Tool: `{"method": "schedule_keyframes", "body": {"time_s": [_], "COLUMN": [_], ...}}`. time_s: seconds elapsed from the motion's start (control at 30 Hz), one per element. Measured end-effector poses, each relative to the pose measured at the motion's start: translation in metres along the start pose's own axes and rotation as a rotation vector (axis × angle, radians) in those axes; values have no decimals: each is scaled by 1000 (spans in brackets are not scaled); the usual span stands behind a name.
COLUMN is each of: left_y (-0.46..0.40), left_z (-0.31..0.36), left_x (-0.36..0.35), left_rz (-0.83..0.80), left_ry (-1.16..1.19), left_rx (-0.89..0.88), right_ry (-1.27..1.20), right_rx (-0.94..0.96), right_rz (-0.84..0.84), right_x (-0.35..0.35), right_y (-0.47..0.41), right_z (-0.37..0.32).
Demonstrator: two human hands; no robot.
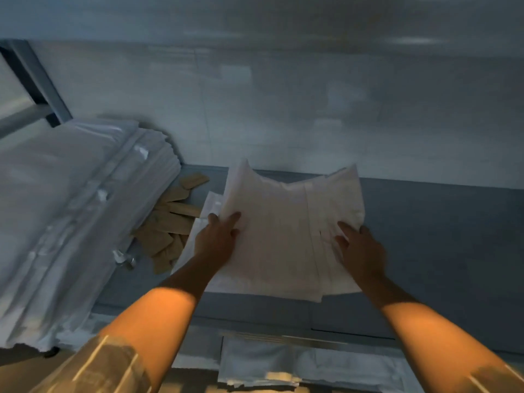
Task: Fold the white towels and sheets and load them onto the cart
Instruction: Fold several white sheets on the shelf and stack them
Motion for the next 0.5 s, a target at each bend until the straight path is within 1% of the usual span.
{"method": "schedule_keyframes", "body": {"time_s": [0.13,0.23,0.37,0.43,0.5], "left_y": [-32,-47,-56,-56,-57], "left_z": [-46,-64,-85,-92,-94], "left_x": [-10,-23,-40,-46,-46], "left_rz": [-89,-119,-180,-198,-185], "left_ry": [12,-4,33,68,82], "left_rx": [-29,-45,-26,-2,4], "right_ry": [18,94,106,108,100], "right_rx": [-33,-74,-102,-107,-89], "right_rz": [-25,-107,-153,-161,-133], "right_x": [-36,-59,-82,-89,-90], "right_y": [-13,-23,-19,-17,-18], "right_z": [-35,-44,-51,-52,-53]}}
Point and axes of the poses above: each hand's wrist, its own y-axis away from the middle knuckle, its own x-axis out of the back of the hand, z = x × y, the point moved 3 cm from there along -y, towards the middle knuckle, and after that the axes turned 2 degrees about x, right-handed, at the moved point
